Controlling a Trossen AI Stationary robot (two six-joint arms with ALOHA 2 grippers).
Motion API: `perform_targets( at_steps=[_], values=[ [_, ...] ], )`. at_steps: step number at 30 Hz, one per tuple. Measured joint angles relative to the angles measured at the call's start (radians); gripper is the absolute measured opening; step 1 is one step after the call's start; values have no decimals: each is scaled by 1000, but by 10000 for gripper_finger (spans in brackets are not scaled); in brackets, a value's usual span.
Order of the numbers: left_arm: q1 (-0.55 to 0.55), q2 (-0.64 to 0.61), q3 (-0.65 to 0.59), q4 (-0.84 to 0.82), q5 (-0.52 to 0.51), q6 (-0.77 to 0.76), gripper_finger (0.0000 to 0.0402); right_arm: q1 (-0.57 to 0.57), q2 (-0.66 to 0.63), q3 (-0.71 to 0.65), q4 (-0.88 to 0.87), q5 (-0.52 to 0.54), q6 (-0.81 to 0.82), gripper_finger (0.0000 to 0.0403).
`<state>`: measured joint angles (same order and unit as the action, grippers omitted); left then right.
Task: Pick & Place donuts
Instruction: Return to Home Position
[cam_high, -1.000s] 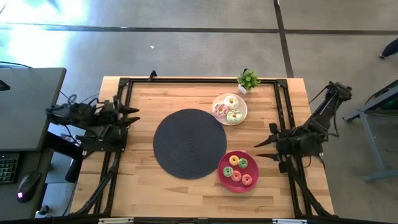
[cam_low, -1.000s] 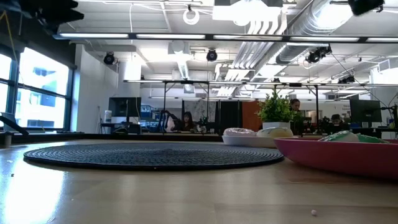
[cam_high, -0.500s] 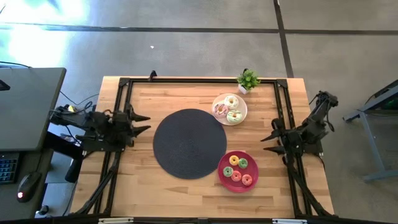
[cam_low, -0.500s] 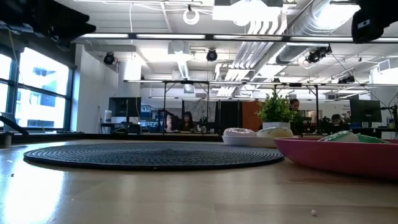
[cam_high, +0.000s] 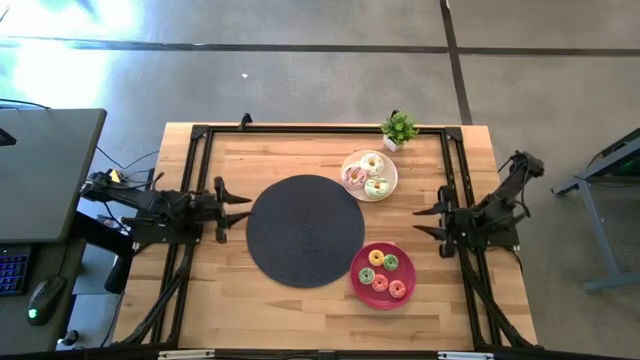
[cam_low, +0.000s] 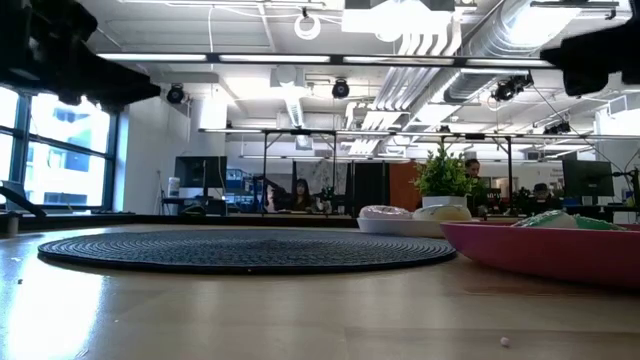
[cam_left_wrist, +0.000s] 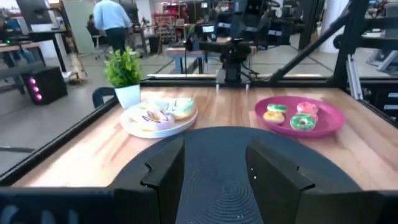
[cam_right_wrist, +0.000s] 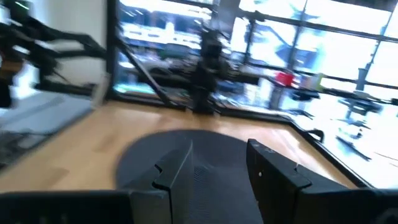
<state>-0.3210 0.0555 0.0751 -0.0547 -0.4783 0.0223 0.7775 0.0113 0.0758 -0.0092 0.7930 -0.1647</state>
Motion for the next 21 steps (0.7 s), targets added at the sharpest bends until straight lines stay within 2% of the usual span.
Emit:
perform_targets(
  at_steps=[4, 7, 21],
  values=[
    [0, 0, -22, 24, 34, -9, 163, -23, 0, -39, 2, 74, 7, 140],
    [0, 8, -23, 20, 67, -4, 163, -32, 7, -65, 76, 88, 3, 140],
    [0, 8, -24, 12, 69, -3, 163, -32, 7, -66, 87, 61, 6, 140]
  ],
)
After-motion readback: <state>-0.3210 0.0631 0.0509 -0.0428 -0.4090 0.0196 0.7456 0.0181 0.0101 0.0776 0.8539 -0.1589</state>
